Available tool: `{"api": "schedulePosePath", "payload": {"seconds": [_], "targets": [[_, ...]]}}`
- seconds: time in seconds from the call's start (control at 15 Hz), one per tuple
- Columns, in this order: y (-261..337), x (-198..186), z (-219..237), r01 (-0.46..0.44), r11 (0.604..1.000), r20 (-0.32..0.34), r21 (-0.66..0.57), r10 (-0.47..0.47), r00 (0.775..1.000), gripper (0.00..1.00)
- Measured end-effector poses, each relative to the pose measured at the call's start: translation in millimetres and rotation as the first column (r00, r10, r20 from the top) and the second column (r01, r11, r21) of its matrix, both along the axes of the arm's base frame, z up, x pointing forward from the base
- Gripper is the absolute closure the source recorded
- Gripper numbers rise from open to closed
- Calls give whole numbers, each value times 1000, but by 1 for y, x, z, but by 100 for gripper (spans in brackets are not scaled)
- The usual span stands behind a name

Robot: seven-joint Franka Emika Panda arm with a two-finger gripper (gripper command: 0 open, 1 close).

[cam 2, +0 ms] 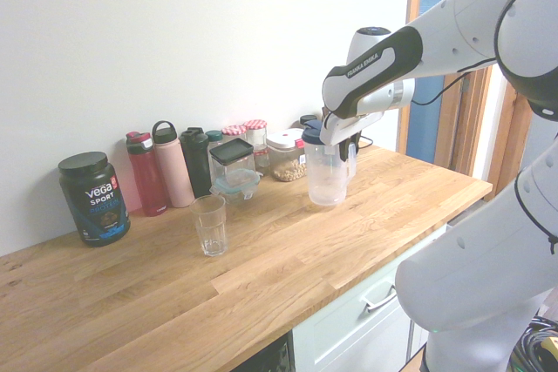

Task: Pour me some water

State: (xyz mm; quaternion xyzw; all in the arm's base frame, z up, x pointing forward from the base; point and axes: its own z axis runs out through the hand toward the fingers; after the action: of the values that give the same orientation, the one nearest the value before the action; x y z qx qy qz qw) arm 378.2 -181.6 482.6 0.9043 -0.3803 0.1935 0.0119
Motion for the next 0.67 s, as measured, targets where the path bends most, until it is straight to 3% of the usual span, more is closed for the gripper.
{"api": "schedulePosePath", "payload": {"seconds": [0.2, 0.27, 0.67], "targets": [[-3, 2, -5, 5, 1000, 0, -2, -5, 1000, 100], [-4, 4, -11, 6, 1000, -8, 1, -6, 1000, 0], [-7, 12, -21, 6, 1000, -6, 0, -6, 1000, 0]]}}
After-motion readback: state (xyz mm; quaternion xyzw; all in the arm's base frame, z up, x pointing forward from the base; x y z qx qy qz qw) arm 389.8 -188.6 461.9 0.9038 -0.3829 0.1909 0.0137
